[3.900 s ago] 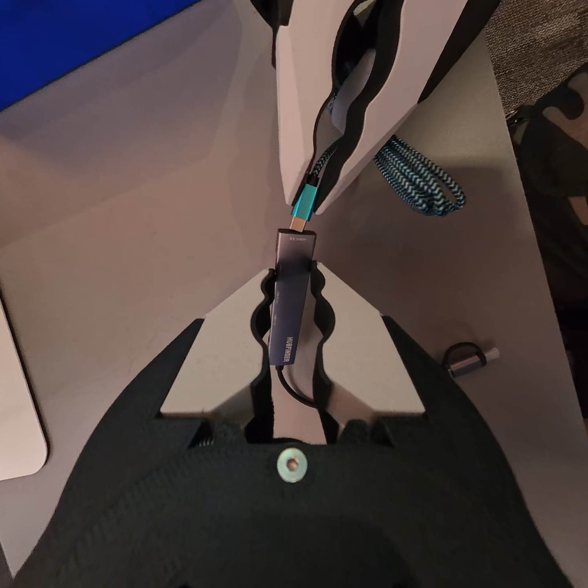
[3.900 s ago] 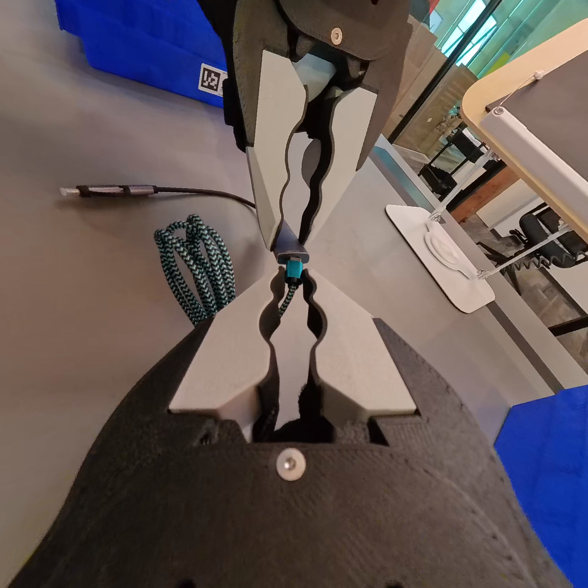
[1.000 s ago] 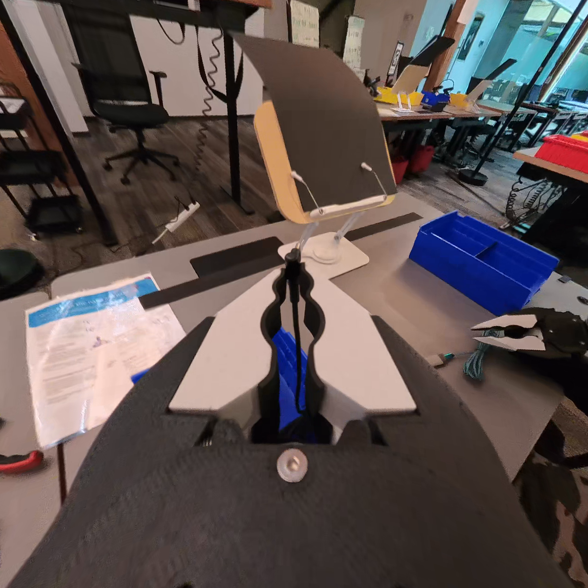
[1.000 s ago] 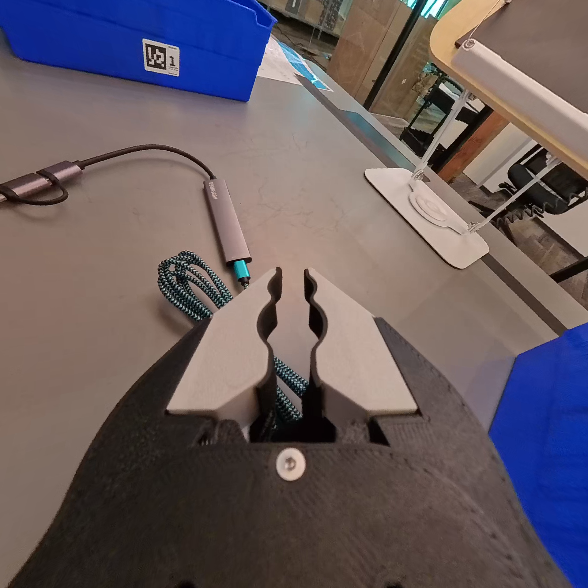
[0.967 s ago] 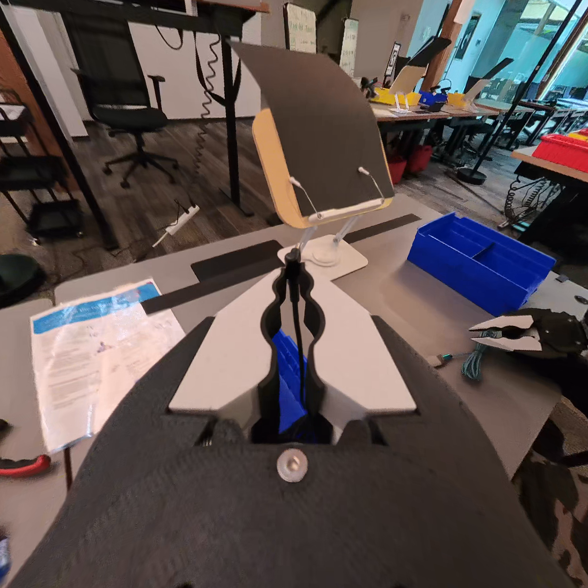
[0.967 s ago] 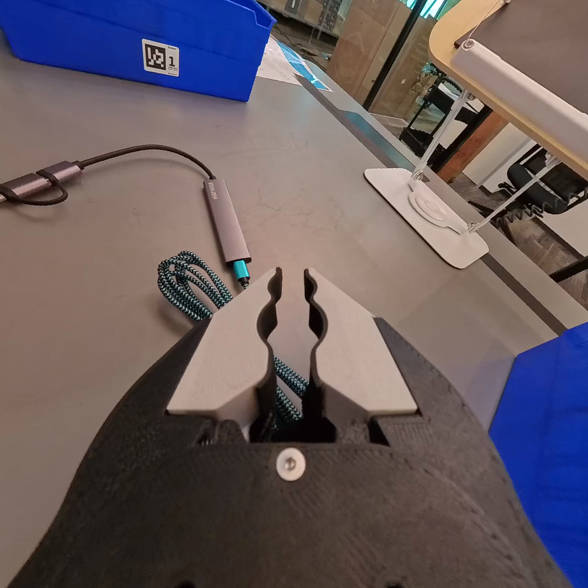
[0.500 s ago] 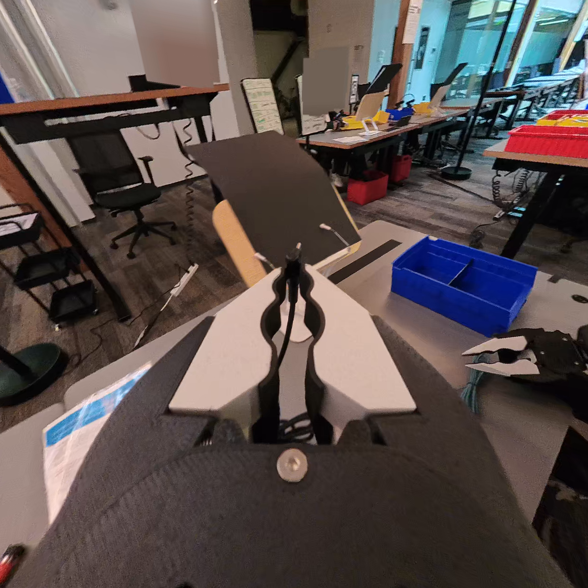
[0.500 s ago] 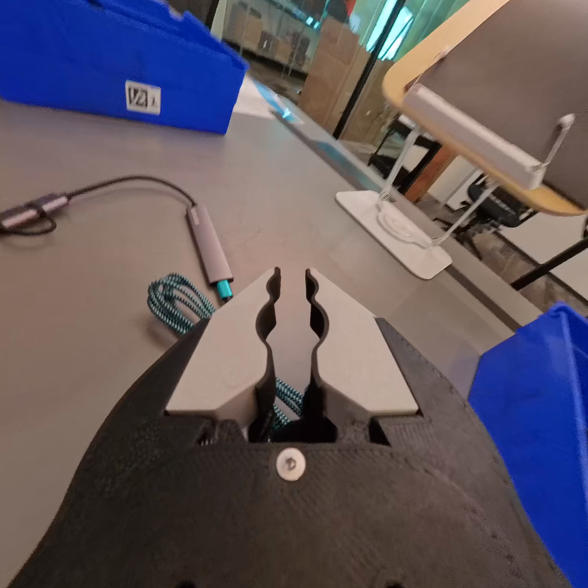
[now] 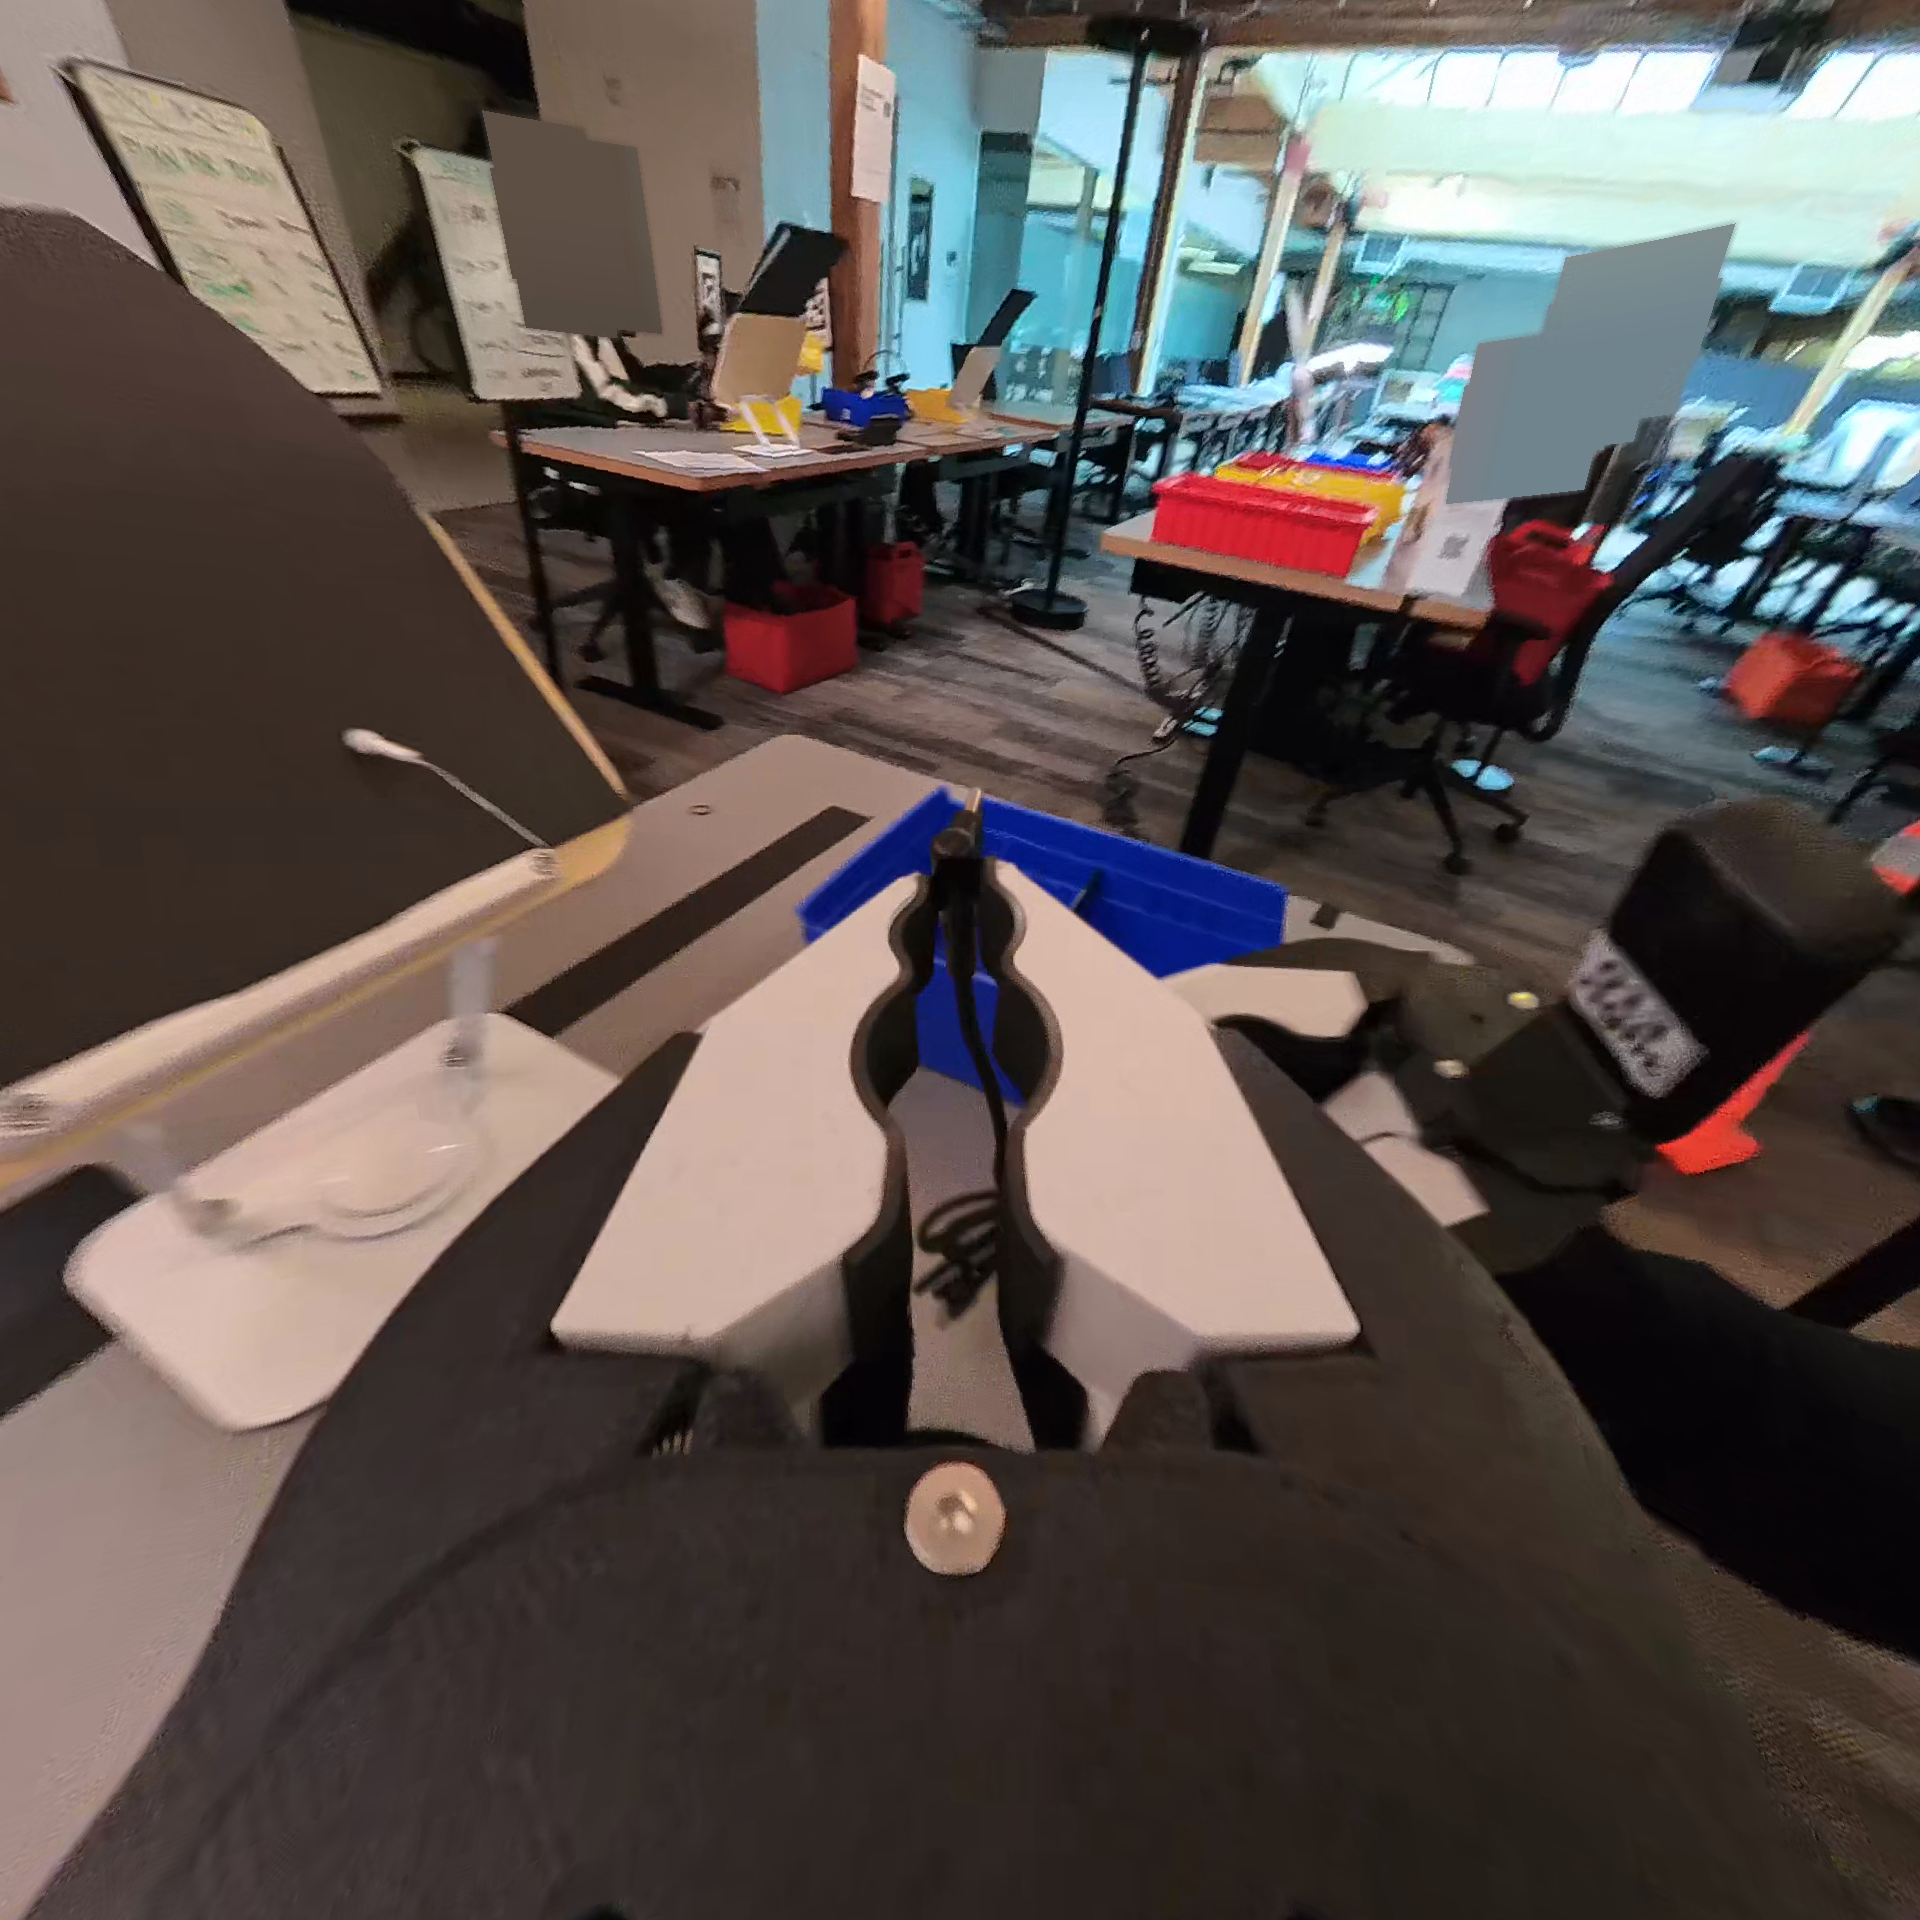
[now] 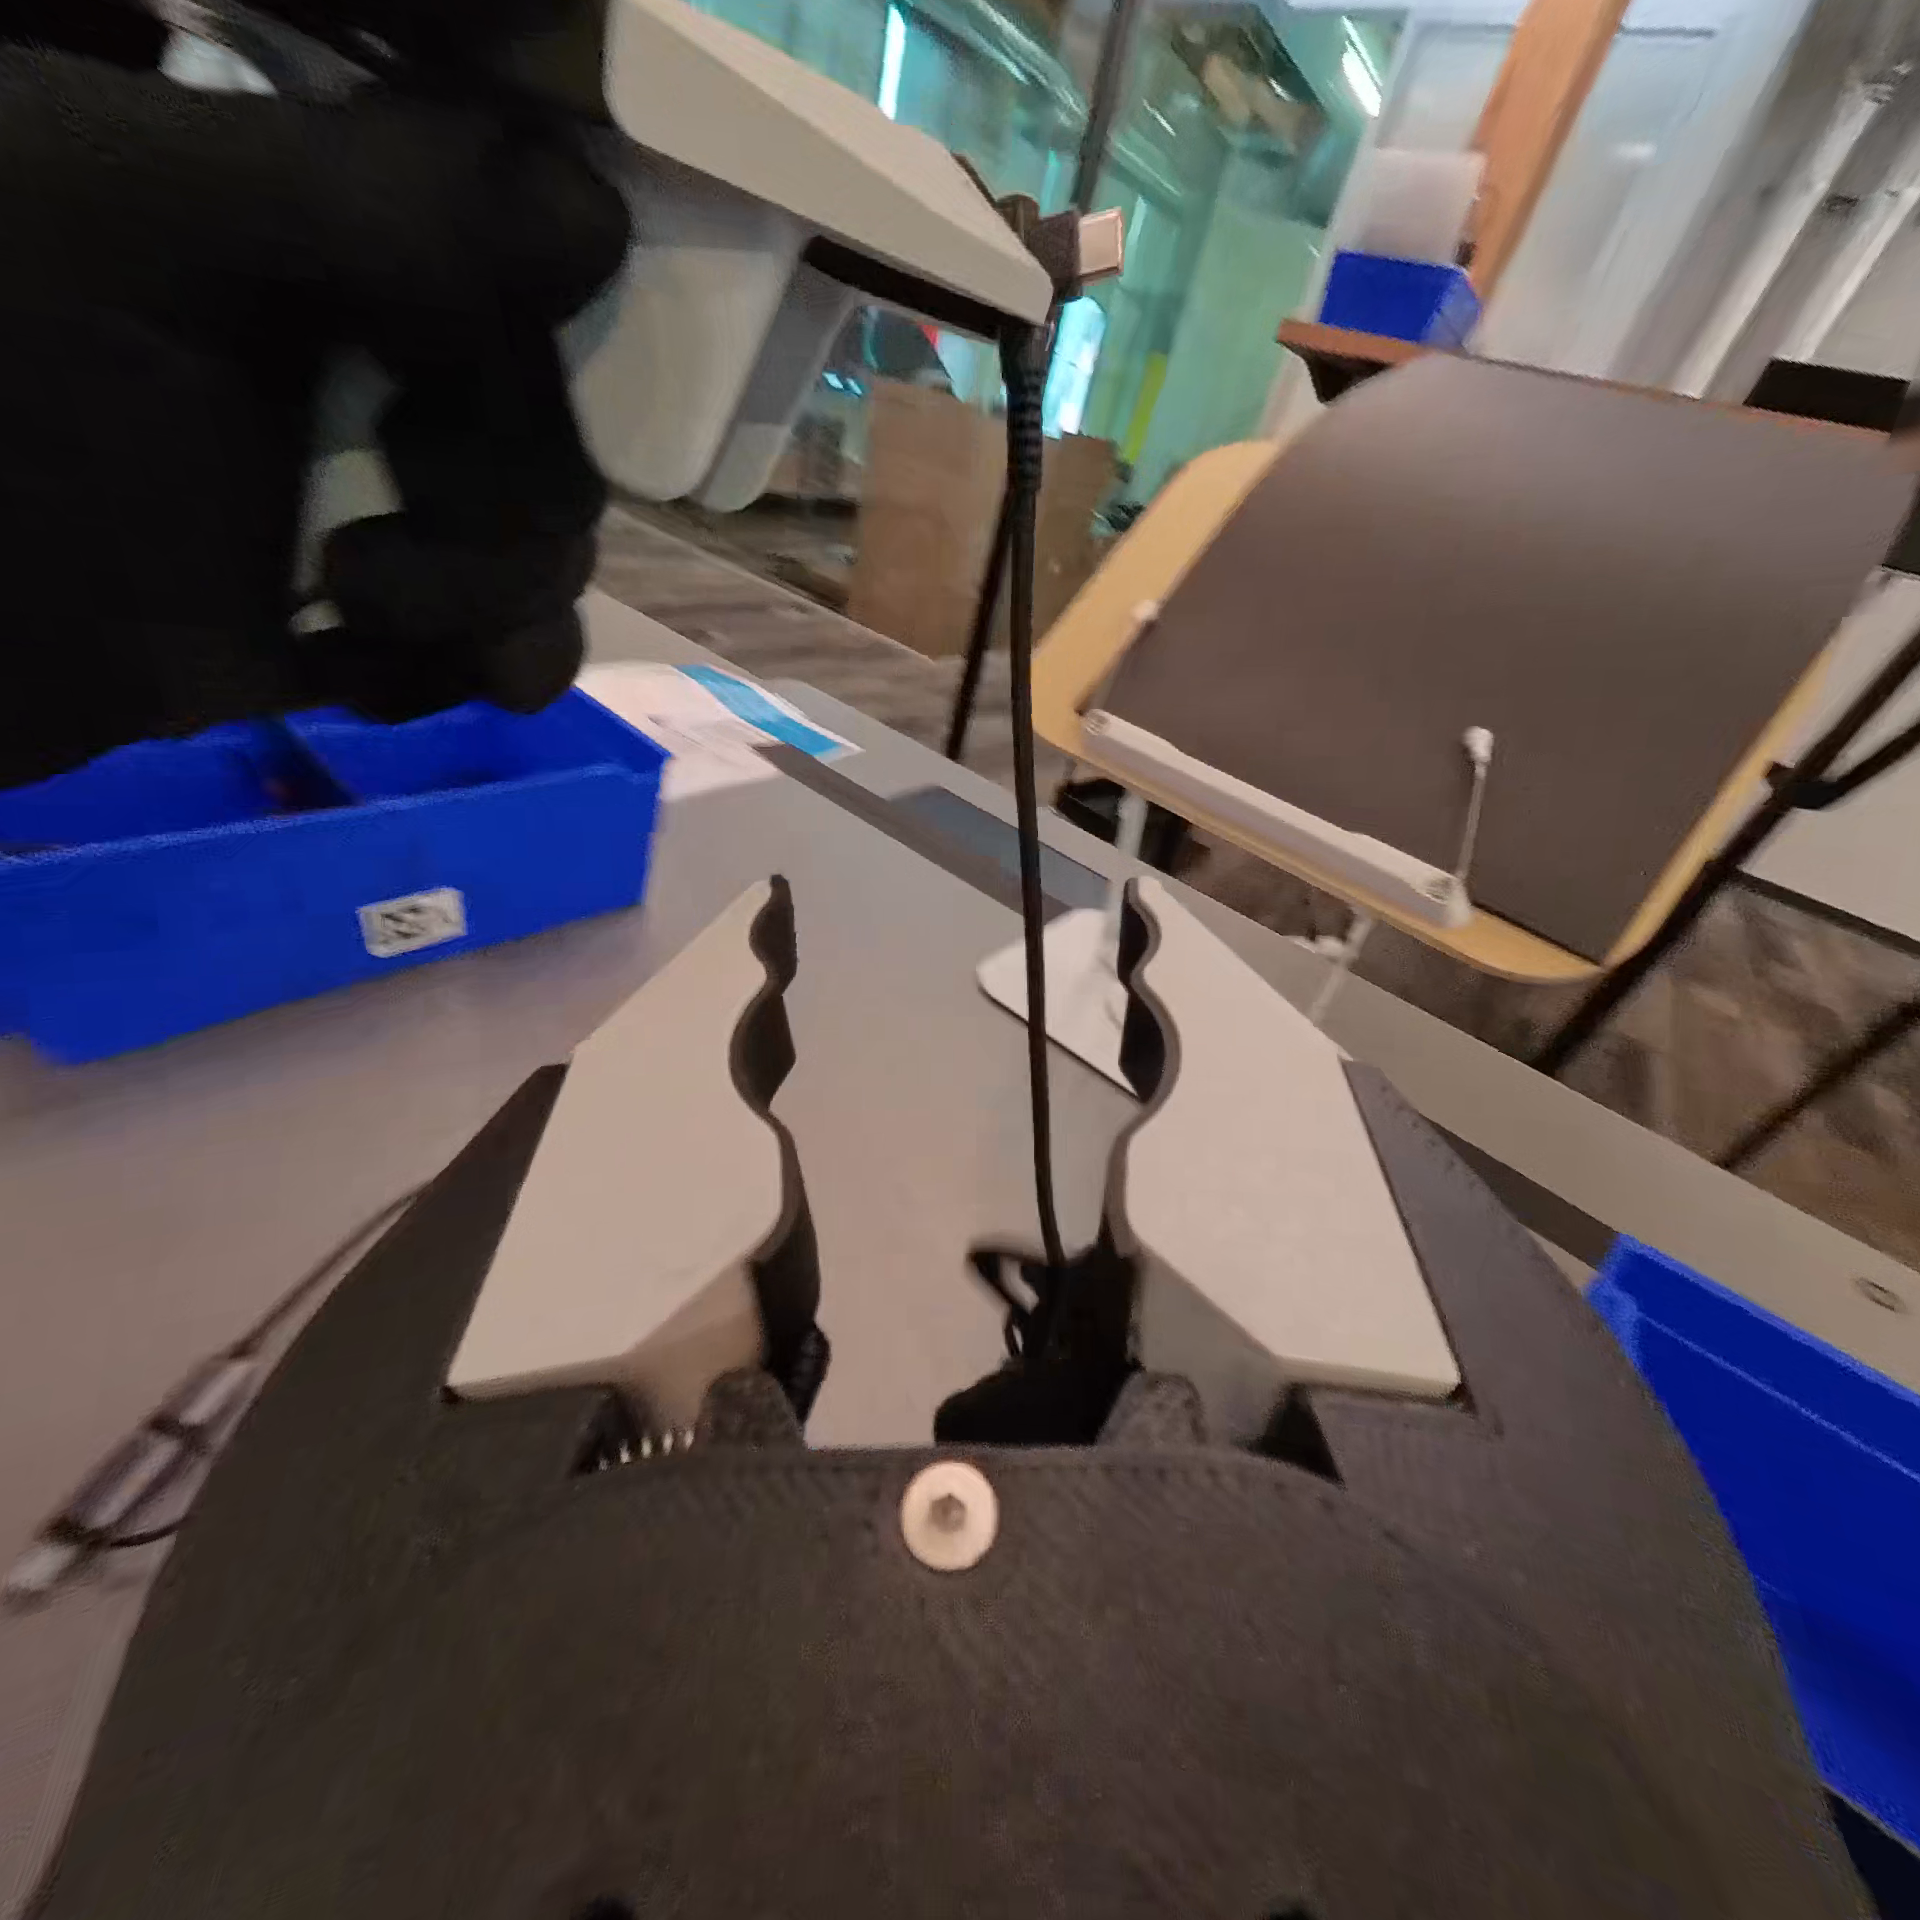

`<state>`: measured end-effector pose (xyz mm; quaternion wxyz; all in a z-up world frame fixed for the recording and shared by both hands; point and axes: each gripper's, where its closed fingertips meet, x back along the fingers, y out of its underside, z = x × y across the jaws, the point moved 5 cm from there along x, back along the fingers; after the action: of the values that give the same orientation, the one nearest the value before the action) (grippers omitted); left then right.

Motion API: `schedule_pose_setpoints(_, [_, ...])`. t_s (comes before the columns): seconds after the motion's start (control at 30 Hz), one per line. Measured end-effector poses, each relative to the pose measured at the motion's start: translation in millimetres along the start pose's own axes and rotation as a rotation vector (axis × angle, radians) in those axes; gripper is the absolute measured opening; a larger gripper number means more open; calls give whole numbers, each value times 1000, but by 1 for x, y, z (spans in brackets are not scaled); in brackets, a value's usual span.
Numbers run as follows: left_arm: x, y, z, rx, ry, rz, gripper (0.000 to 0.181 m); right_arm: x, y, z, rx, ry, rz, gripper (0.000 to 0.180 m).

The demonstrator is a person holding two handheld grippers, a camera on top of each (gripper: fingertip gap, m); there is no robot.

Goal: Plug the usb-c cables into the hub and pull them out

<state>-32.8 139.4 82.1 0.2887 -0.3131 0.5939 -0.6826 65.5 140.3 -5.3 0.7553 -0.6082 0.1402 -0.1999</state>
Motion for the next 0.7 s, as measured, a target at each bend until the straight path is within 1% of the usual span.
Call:
schedule_pose_setpoints(0.1, [-23,23,16,91,38,7,5,-15,12,16,113,106,-66,45])
schedule_pose_setpoints(0.13, [-28,30,20,119,44,9,5,-19,18,15,148,104,-103,31])
schedule_pose_setpoints(0.23, [-32,46,24,234,75,37,5,-22,27,17,224,152,-118,1])
schedule_pose_setpoints(0.33, [-25,61,21,331,99,56,6,-23,34,13,268,111,-91,0])
schedule_pose_setpoints(0.47, [-9,92,15,377,107,-10,7,-21,49,6,401,31,-141,0])
schedule_pose_setpoints(0.53, [7,103,13,374,106,-36,17,-19,58,-1,519,-32,-193,0])
schedule_pose_setpoints(0.63, [33,116,12,337,113,-122,23,-15,68,-17,668,-157,-235,0])
schedule_pose_setpoints(0.67, [40,120,11,314,95,-152,29,-14,72,-21,718,-179,-263,0])
schedule_pose_setpoints(0.7, [46,123,13,275,93,-184,31,-14,76,-27,756,-212,-287,0])
